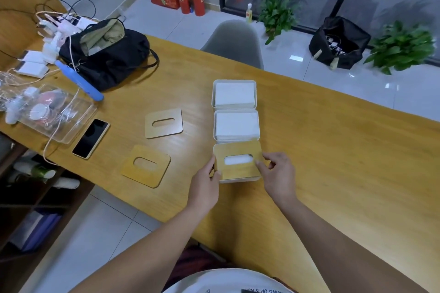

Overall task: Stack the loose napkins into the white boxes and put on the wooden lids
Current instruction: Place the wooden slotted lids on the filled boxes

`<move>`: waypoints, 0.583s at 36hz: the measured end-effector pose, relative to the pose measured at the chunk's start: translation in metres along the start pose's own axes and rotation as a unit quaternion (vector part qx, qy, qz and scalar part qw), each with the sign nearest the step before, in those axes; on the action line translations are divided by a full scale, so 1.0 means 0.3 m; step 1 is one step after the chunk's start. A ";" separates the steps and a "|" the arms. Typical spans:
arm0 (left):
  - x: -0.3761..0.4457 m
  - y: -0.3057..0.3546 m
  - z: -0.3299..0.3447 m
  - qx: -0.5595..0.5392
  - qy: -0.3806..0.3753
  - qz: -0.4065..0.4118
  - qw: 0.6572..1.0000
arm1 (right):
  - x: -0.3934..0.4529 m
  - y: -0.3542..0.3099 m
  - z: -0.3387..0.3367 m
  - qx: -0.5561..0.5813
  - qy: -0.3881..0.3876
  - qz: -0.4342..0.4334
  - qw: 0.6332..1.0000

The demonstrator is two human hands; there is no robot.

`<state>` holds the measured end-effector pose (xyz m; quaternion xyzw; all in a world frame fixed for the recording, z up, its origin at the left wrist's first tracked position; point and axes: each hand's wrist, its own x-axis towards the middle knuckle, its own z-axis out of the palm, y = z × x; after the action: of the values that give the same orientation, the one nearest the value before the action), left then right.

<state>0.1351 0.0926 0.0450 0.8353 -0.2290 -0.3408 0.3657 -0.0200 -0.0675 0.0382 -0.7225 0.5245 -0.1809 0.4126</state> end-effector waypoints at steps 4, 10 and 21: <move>-0.002 -0.006 -0.004 -0.002 0.012 -0.001 1.000 | -0.007 0.022 0.022 -0.015 -0.003 -0.007 1.000; -0.008 -0.011 0.004 0.012 0.029 0.001 0.999 | -0.018 0.037 0.023 -0.016 -0.010 -0.036 0.999; 0.082 0.025 0.024 -0.067 0.060 -0.045 0.995 | 0.087 0.037 0.030 0.072 -0.063 0.029 0.995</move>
<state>0.1450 0.0690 0.0373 0.8373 -0.1451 -0.3210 0.4182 -0.0104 -0.0885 0.0197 -0.6853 0.5039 -0.1601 0.5008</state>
